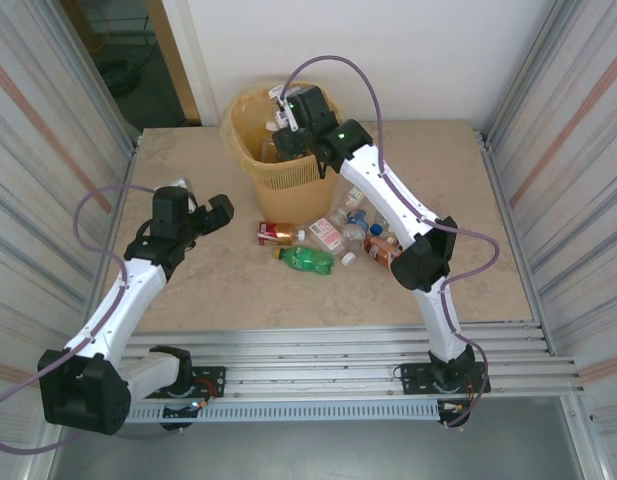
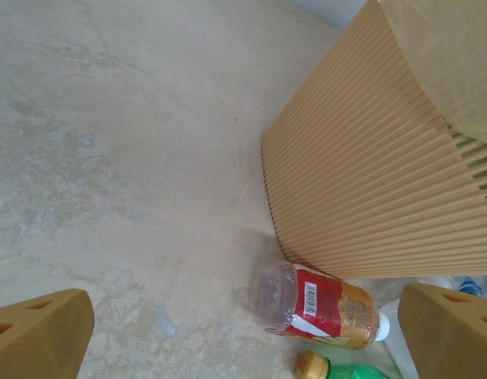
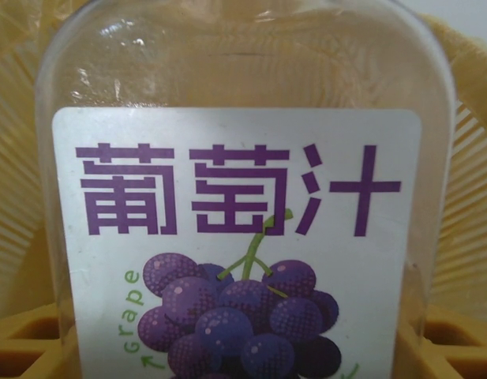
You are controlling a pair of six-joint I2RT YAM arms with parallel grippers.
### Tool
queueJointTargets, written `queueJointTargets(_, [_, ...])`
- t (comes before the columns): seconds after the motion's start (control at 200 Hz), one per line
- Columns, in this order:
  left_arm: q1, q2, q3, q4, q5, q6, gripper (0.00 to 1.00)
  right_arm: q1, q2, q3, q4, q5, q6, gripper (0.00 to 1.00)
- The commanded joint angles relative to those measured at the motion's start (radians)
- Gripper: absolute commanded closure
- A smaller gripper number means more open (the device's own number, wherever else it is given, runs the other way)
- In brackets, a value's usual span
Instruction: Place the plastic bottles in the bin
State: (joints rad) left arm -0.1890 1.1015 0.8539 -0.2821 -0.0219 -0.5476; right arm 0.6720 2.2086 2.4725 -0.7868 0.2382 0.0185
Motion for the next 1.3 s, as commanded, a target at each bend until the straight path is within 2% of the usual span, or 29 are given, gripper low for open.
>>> queueJointTargets(0.0, [0.007, 0.007, 0.008, 0.019, 0.004, -0.001, 0.01, -0.007, 0.009, 0.046, 0.027, -0.002, -0.017, 0.21])
queueJointTargets(0.14, [0.007, 0.009, 0.010, 0.016, 0.004, 0.003, 0.01, -0.006, 0.003, 0.049, 0.034, 0.001, -0.023, 0.14])
queueJointTargets(0.396, [0.005, 0.011, 0.019, 0.011, 0.003, 0.009, 0.01, -0.006, -0.008, 0.094, 0.020, 0.009, -0.037, 0.13])
queueJointTargets(0.731, [0.007, 0.017, 0.024, 0.009, 0.017, 0.013, 0.01, -0.005, -0.114, 0.091, 0.011, 0.031, -0.041, 0.10])
queueJointTargets(0.907, [0.007, 0.013, 0.024, 0.006, 0.021, 0.016, 0.01, -0.004, -0.175, 0.079, -0.026, 0.059, -0.021, 0.00])
queueJointTargets(1.087, [0.007, 0.005, 0.019, 0.004, 0.032, 0.026, 0.01, -0.020, -0.278, -0.019, -0.054, 0.071, 0.038, 0.02])
queueJointTargets(1.292, [0.002, -0.002, 0.007, 0.006, 0.063, 0.064, 0.01, -0.043, -0.457, -0.252, -0.047, 0.075, 0.124, 0.02])
